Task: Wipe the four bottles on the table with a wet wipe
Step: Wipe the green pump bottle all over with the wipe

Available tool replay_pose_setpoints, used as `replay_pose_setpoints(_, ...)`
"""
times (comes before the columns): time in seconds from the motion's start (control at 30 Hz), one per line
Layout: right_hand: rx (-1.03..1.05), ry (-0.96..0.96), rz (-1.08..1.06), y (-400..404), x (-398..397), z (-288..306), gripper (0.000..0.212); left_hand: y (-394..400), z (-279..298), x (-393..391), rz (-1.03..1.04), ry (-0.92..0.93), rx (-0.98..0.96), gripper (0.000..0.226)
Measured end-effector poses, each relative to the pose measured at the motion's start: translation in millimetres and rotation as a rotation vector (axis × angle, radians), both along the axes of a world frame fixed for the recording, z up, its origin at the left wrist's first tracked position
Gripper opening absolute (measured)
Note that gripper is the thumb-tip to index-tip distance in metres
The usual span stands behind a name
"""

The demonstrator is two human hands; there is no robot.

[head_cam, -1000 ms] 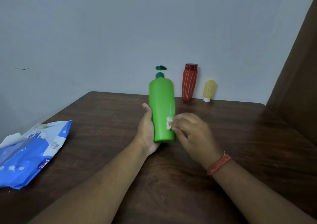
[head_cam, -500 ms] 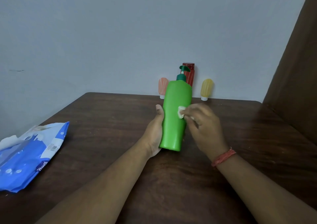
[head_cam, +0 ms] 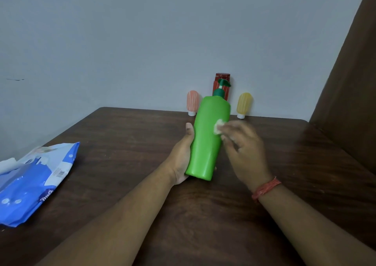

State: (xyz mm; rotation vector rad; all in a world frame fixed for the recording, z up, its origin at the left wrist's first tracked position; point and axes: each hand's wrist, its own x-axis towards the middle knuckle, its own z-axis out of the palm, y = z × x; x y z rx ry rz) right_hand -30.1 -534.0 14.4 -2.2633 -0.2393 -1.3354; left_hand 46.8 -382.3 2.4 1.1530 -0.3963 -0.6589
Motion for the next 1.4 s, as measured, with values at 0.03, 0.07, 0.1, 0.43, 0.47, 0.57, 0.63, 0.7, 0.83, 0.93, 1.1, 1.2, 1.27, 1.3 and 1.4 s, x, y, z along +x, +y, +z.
replay_pose_setpoints(0.03,-0.091,0.027,0.034,4,-1,-2,0.022,1,-1,2,0.023,0.018,-0.03,0.081)
replay_pose_setpoints(0.07,-0.166,0.053,0.08,8,-1,-4,0.02,2,-1,4,0.042,0.035,-0.058,0.08)
replay_pose_setpoints(0.1,-0.223,0.065,0.12,10,-1,-4,0.018,3,-1,6,0.057,0.051,-0.081,0.08)
replay_pose_setpoints(0.43,0.02,0.116,0.147,23,-4,-6,0.033,4,0,10,0.141,0.116,-0.171,0.081)
replay_pose_setpoints(0.47,0.0,0.109,0.158,27,-4,-8,0.031,6,-1,12,0.18,0.126,-0.18,0.081)
replay_pose_setpoints(0.57,0.024,0.196,0.198,34,-3,-11,0.026,9,-1,17,0.285,0.167,-0.214,0.085)
replay_pose_setpoints(0.63,0.077,0.273,0.204,32,-1,-14,0.023,11,-1,20,0.319,0.186,-0.248,0.089)
replay_pose_setpoints(0.7,0.163,0.316,0.196,29,-1,-15,0.016,10,-1,19,0.299,0.197,-0.257,0.091)
replay_pose_setpoints(0.83,0.405,0.326,0.242,31,0,-12,0.023,6,0,12,0.236,0.154,-0.163,0.086)
replay_pose_setpoints(0.93,0.414,0.368,0.264,32,2,-12,0.035,5,1,9,0.245,0.141,-0.147,0.084)
replay_pose_setpoints(1.1,0.299,0.482,0.228,33,-3,-13,0.015,11,1,17,0.325,0.226,-0.318,0.094)
replay_pose_setpoints(1.2,0.196,0.402,0.194,33,-2,-13,0.01,10,0,21,0.333,0.263,-0.356,0.095)
replay_pose_setpoints(1.27,0.079,0.269,0.165,35,-1,-15,0.015,8,0,19,0.305,0.277,-0.338,0.095)
replay_pose_setpoints(1.3,0.024,0.228,0.166,36,-1,-16,0.019,8,1,18,0.294,0.288,-0.326,0.094)
replay_pose_setpoints(1.4,-0.225,0.177,0.168,39,-2,-14,0.025,9,0,19,0.274,0.304,-0.295,0.094)
